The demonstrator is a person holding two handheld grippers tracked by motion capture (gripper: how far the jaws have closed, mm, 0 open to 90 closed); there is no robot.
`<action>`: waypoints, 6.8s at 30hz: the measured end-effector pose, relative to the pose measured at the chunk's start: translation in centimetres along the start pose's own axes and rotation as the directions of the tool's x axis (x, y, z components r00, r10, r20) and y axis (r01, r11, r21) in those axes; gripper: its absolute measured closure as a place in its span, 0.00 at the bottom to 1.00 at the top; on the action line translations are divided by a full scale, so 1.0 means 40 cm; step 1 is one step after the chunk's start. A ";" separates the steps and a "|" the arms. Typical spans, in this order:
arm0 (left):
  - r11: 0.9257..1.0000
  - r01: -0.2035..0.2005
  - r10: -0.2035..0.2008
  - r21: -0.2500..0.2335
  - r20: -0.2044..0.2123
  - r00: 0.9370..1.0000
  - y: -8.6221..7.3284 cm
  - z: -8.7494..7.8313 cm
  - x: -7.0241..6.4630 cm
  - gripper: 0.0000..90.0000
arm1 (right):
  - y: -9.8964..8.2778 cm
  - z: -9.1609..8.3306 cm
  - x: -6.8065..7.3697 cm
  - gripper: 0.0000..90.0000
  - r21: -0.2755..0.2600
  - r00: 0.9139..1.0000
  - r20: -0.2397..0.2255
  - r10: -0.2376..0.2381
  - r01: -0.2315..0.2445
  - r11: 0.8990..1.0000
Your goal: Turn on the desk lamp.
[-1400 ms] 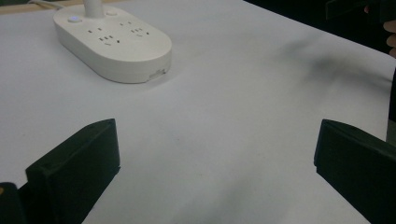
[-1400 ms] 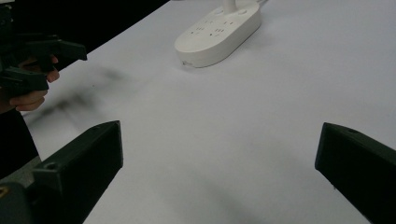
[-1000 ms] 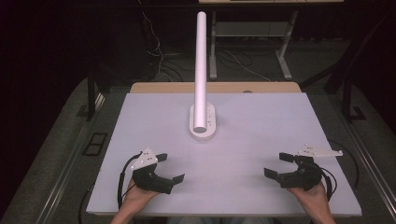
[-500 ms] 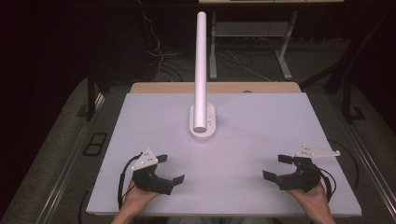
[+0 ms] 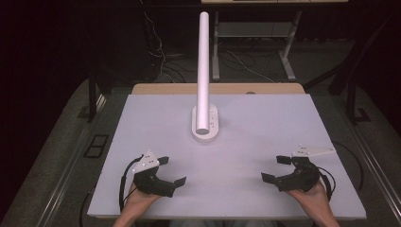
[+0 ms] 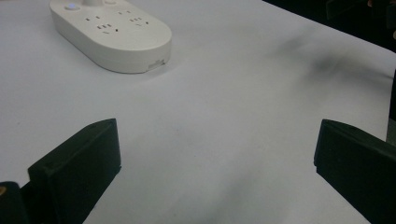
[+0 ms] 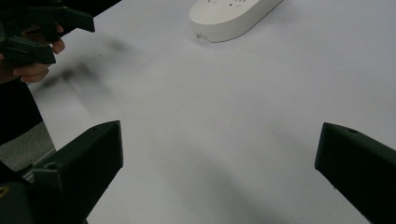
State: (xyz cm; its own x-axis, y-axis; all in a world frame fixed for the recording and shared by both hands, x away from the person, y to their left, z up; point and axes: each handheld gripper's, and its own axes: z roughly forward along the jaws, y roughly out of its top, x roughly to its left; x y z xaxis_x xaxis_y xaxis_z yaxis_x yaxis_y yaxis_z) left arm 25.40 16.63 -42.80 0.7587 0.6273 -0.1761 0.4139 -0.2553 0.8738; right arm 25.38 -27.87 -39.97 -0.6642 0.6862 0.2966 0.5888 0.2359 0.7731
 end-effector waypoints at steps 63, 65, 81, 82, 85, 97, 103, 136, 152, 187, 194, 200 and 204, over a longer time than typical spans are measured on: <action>1.000 -0.002 0.002 0.006 0.012 1.000 -0.002 0.003 0.000 0.00 | 0.262 0.121 0.003 0.01 0.100 0.992 -0.083 -0.093 0.101 0.990; 1.000 -0.002 0.002 0.006 0.012 1.000 -0.002 0.002 0.000 0.00 | 0.271 0.133 0.003 0.01 0.108 0.992 -0.084 -0.094 0.103 0.989; 1.000 0.000 0.000 0.009 0.016 1.000 -0.002 0.003 0.000 0.00 | 0.326 0.192 0.011 0.01 0.115 0.987 -0.102 -0.122 0.133 0.984; 1.000 0.000 0.000 0.010 0.016 1.000 -0.002 0.003 0.001 0.00 | 0.330 0.194 0.011 0.01 0.117 0.988 -0.104 -0.117 0.129 0.985; 1.000 -0.004 0.003 0.017 0.016 1.000 -0.002 0.004 0.002 0.00 | 0.341 0.203 0.008 0.01 0.115 0.987 -0.105 -0.119 0.131 0.985; 1.000 -0.002 0.001 0.012 0.021 1.000 -0.002 0.004 0.000 0.00 | 0.382 0.244 -0.027 0.01 0.129 0.988 -0.098 -0.116 0.128 0.983; 1.000 -0.002 0.002 0.010 0.022 1.000 -0.002 0.004 0.001 0.00 | 0.397 0.271 -0.055 0.01 0.130 0.990 -0.092 -0.103 0.114 0.985; 1.000 -0.008 0.008 0.007 0.030 1.000 -0.001 -0.001 0.004 0.00 | 0.480 0.390 -0.151 0.01 0.124 0.999 -0.049 -0.008 0.014 0.992; 1.000 -0.007 0.007 0.003 0.033 0.999 -0.001 -0.002 0.005 0.00 | 0.492 0.448 -0.173 0.08 0.121 0.999 -0.033 0.009 -0.005 0.993; 1.000 -0.003 0.003 -0.003 0.035 0.999 0.000 -0.004 0.008 0.00 | 0.451 0.559 -0.198 0.78 0.041 0.992 -0.044 0.117 -0.115 0.993; 1.000 -0.005 0.005 0.000 0.037 0.999 0.000 -0.002 0.007 0.00 | 0.441 0.579 -0.202 0.91 0.026 0.991 -0.039 0.130 -0.129 0.991; 1.000 -0.006 0.006 -0.002 0.038 0.999 0.000 -0.002 0.006 0.00 | 0.432 0.595 -0.208 0.99 0.025 0.992 -0.015 0.129 -0.129 0.991; 1.000 -0.007 0.007 0.001 0.041 0.999 0.000 -0.001 0.008 0.00 | 0.421 0.611 -0.209 1.00 0.032 0.991 -0.011 0.133 -0.132 0.991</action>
State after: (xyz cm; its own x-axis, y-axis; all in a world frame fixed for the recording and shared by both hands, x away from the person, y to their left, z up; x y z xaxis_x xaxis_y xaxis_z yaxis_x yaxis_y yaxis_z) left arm 25.62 16.85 -42.83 0.7817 0.5946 -0.1881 0.4087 -0.2606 0.8747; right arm 52.12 -12.82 -43.12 -0.5854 0.7035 0.4030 0.6862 0.1652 0.7084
